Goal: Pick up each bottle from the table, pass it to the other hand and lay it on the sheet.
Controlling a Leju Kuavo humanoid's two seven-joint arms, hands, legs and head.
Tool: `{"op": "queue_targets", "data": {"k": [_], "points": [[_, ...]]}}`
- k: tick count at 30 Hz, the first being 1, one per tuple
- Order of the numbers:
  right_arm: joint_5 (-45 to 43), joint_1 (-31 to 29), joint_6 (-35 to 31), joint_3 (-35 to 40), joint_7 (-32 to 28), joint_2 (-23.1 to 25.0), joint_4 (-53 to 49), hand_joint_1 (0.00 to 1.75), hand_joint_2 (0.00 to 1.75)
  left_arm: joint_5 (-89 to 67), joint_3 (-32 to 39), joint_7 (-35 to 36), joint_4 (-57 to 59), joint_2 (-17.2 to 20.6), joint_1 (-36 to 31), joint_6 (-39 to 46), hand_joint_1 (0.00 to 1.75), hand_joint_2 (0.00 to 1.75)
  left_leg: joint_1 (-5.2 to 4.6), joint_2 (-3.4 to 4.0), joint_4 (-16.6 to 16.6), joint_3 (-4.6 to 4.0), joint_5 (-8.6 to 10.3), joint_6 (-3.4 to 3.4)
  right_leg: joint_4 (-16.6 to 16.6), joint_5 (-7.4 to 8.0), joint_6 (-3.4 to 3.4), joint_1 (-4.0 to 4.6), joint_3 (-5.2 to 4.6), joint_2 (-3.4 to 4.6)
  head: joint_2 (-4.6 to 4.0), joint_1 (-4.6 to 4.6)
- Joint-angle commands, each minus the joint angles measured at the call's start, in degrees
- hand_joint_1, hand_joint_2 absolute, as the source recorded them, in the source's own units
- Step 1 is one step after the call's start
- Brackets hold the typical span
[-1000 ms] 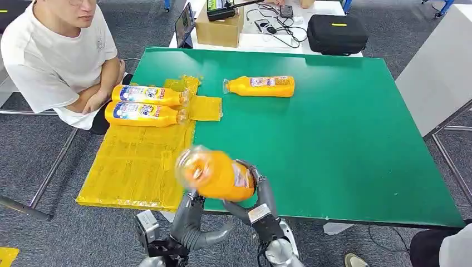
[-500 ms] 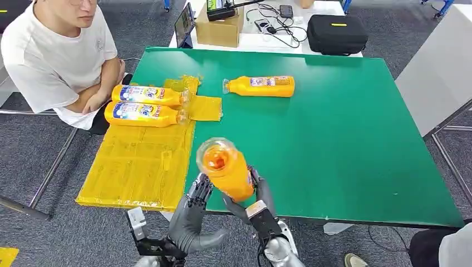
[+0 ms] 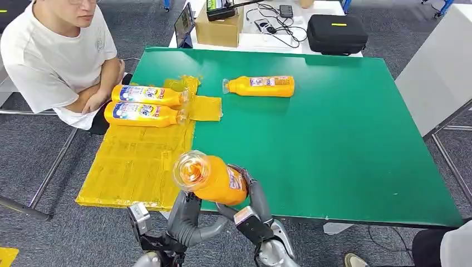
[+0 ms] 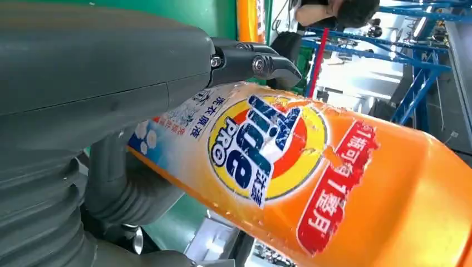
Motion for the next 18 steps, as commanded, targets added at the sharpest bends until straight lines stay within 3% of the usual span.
{"op": "queue_targets", "data": {"k": [1,6,12,15,16,18], "points": [[0.09,-1.46,0.08,1.69,0.22,-0.93,1.88,1.75,1.75,0.01,-0.15,0.32,3.26,-0.26,-1.71,0.01,0.0,1.75,0.04,0.0,-0.04,0.21,-0.05,-0.05,-0.06,-0.06,-0.11,0.06,0.23,-0.08,0.0,0.0],[3.34,-1.73,-1.22,4.12,0.45,-1.69,1.63,1.75,1.75,-0.58,0.12,0.35,3.03,-0.42,-1.76,1.33,0.0,1.75,0.04,0.01,-0.04,0.22,-0.06,-0.04,-0.06,-0.06,-0.11,0.07,0.24,-0.07,0.0,0.0],[9.18,-1.57,-1.89,9.51,5.23,-3.01,-0.74,1.75,1.75,-5.62,0.39,-1.57,1.65,-1.29,-1.71,7.37,0.0,1.75,0.06,0.01,-0.02,0.26,-0.09,-0.05,-0.05,-0.09,-0.11,0.08,0.28,-0.08,0.0,0.0],[8.44,-1.75,0.13,11.37,5.48,-2.94,-0.54,1.75,1.75,9.84,1.76,5.48,2.31,-1.8,-1.93,-1.97,0.0,1.75,0.04,-0.01,-0.01,0.18,-0.06,-0.03,-0.04,-0.07,-0.08,0.06,0.21,-0.08,0.0,0.0],[13.98,-2.59,-3.26,12.99,10.13,-2.8,1.64,1.75,1.75,8.14,2.56,3.33,1.77,-2.26,-1.7,-0.24,0.0,1.75,0.05,0.01,-0.01,0.27,-0.09,-0.04,-0.05,-0.09,-0.11,0.08,0.3,-0.08,0.0,0.0],[15.54,-4.03,-1.27,15.21,12.8,-2.11,5.91,1.75,1.75,8.33,3.73,5.25,1.09,-3.35,-2.03,3.28,0.0,1.75,0.06,0.13,-0.02,0.31,-0.11,-0.05,-0.06,-0.07,-0.12,0.08,0.3,0.04,0.0,0.02]]}}
